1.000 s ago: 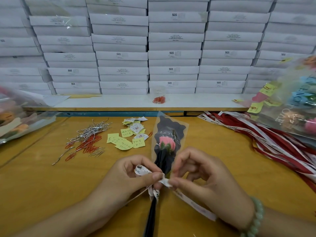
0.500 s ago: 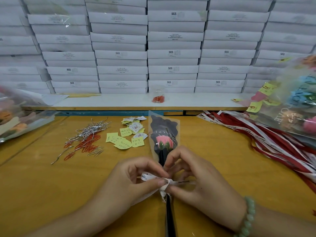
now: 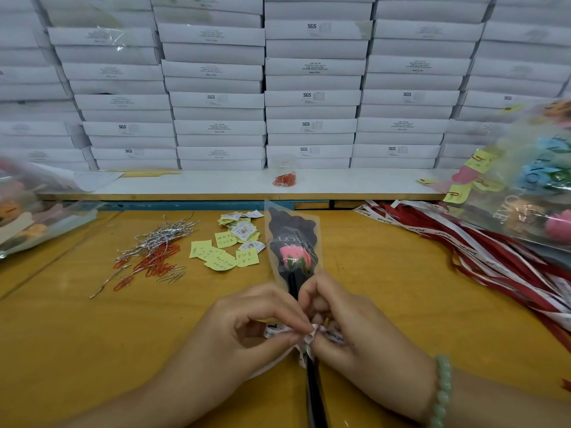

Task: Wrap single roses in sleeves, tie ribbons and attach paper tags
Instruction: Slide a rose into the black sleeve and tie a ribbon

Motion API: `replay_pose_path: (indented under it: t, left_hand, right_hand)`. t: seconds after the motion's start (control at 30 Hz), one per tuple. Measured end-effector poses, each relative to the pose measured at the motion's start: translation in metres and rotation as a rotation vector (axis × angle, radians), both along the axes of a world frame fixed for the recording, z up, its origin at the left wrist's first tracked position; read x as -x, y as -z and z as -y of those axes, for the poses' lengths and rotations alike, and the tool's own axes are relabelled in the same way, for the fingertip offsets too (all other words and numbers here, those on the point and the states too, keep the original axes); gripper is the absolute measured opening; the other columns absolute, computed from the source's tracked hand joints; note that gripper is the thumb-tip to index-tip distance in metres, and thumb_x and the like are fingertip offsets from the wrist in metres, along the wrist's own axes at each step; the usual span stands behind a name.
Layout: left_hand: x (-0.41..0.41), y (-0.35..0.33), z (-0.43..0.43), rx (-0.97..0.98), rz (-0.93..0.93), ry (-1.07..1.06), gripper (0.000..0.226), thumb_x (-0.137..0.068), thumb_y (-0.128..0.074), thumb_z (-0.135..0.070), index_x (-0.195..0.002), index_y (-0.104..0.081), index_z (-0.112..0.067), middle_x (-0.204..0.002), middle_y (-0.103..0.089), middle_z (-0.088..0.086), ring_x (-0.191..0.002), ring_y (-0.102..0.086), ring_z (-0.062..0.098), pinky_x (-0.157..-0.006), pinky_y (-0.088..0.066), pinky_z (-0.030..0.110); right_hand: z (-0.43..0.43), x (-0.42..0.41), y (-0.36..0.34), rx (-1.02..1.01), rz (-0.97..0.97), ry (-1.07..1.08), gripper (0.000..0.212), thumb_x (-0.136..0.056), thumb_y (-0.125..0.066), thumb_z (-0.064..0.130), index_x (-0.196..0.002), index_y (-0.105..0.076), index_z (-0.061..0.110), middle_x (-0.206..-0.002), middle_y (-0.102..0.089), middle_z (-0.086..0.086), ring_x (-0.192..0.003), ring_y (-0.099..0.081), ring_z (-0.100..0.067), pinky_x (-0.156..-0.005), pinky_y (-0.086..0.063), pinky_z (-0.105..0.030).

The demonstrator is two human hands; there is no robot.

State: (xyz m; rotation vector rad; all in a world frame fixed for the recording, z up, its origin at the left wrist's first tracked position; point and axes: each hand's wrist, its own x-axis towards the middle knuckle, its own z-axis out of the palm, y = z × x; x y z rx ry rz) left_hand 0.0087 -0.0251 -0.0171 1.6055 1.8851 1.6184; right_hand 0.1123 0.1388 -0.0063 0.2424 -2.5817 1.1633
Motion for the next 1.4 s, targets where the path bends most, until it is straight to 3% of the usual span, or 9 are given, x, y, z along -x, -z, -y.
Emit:
replay_pose_path:
  t: [0.03,0.17,0.27,0.37,0.53,0.67,0.93,1.2,1.4]
  left_hand:
    - [0.0,-0.001,0.0,-0.001,-0.038,-0.011,0.011,-0.085,-0.07,-0.024,-0.091,-0.076,-0.031,-0.098,-0.067,-0.004,-0.089,-0.067,0.022,-0.064,-0.055,0.039]
    - [0.005,-0.005,0.003,0.0,-0.182,-0.062,0.015,-0.086,-0.067,-0.023,-0.094,-0.076,-0.033,-0.102,-0.062,-0.009,-0.093,-0.064,0.016,-0.068,-0.046,0.013]
    - [0.009,-0.008,0.005,0.007,-0.201,-0.096,0.017,-0.085,-0.072,-0.019,-0.094,-0.077,-0.033,-0.1,-0.058,-0.011,-0.093,-0.063,0.016,-0.068,-0.048,0.013]
    - [0.01,-0.011,0.007,0.009,-0.218,-0.13,0.017,-0.084,-0.072,-0.018,-0.092,-0.078,-0.031,-0.092,-0.056,-0.012,-0.086,-0.062,0.013,-0.065,-0.046,0.011]
    - [0.011,-0.015,0.01,0.076,-0.114,-0.139,0.01,-0.078,-0.075,-0.033,-0.088,-0.074,-0.035,-0.087,-0.064,-0.009,-0.083,-0.065,0.014,-0.067,-0.054,0.02]
    - [0.019,-0.023,0.013,0.148,-0.091,-0.13,0.011,-0.074,-0.077,-0.039,-0.083,-0.072,-0.035,-0.08,-0.067,-0.01,-0.081,-0.066,0.011,-0.07,-0.053,0.015]
    - [0.031,-0.029,0.019,0.354,0.055,0.09,0.014,-0.071,-0.084,-0.029,-0.079,-0.073,-0.03,-0.082,-0.07,0.002,-0.076,-0.065,0.011,-0.071,-0.055,0.029]
    - [0.032,-0.028,0.019,0.417,0.068,0.138,0.013,-0.075,-0.083,-0.026,-0.08,-0.072,-0.031,-0.085,-0.069,0.005,-0.076,-0.064,0.013,-0.071,-0.054,0.03]
    - [0.036,-0.028,0.02,0.463,0.072,0.17,0.013,-0.076,-0.083,-0.026,-0.083,-0.072,-0.03,-0.084,-0.069,0.006,-0.075,-0.064,0.016,-0.071,-0.053,0.034]
  right_hand:
    - [-0.001,0.0,0.0,0.004,0.003,0.0,0.021,-0.089,-0.061,0.011,-0.094,-0.045,0.024,-0.076,-0.056,0.011,-0.063,-0.052,-0.004,-0.057,-0.035,-0.011]
    - [-0.005,0.001,-0.001,0.076,0.016,0.016,0.018,-0.087,-0.062,0.007,-0.091,-0.054,0.022,-0.078,-0.057,0.013,-0.068,-0.054,-0.007,-0.058,-0.041,-0.019]
    - [-0.008,0.0,-0.003,0.216,0.075,0.01,0.014,-0.083,-0.07,0.012,-0.086,-0.063,0.023,-0.081,-0.064,0.005,-0.073,-0.061,-0.019,-0.062,-0.05,-0.035]
    - [-0.011,-0.001,-0.005,0.364,0.122,-0.019,0.002,-0.083,-0.07,0.022,-0.083,-0.068,0.022,-0.082,-0.068,0.003,-0.078,-0.064,-0.016,-0.069,-0.051,-0.029]
    - [-0.017,0.002,-0.005,0.39,0.105,-0.002,0.004,-0.084,-0.071,0.009,-0.083,-0.067,0.008,-0.075,-0.068,-0.001,-0.071,-0.063,-0.017,-0.07,-0.052,-0.029]
    - [-0.025,0.005,-0.005,0.394,0.12,0.006,0.012,-0.083,-0.068,0.001,-0.09,-0.059,0.007,-0.072,-0.064,0.001,-0.064,-0.057,-0.016,-0.066,-0.049,-0.027]
    - [-0.057,0.01,-0.017,0.477,0.416,-0.136,0.015,-0.084,-0.065,0.001,-0.087,-0.058,0.014,-0.072,-0.06,-0.001,-0.048,-0.048,-0.007,-0.036,-0.031,-0.015]
    - [-0.073,0.014,-0.016,0.457,0.557,-0.196,0.016,-0.083,-0.062,-0.005,-0.086,-0.054,0.008,-0.07,-0.053,-0.008,-0.047,-0.044,-0.008,-0.034,-0.033,-0.014]
    - [-0.075,0.017,-0.016,0.417,0.6,-0.212,0.014,-0.077,-0.059,0.001,-0.088,-0.053,0.008,-0.067,-0.058,0.002,-0.047,-0.045,-0.005,-0.035,-0.036,-0.013]
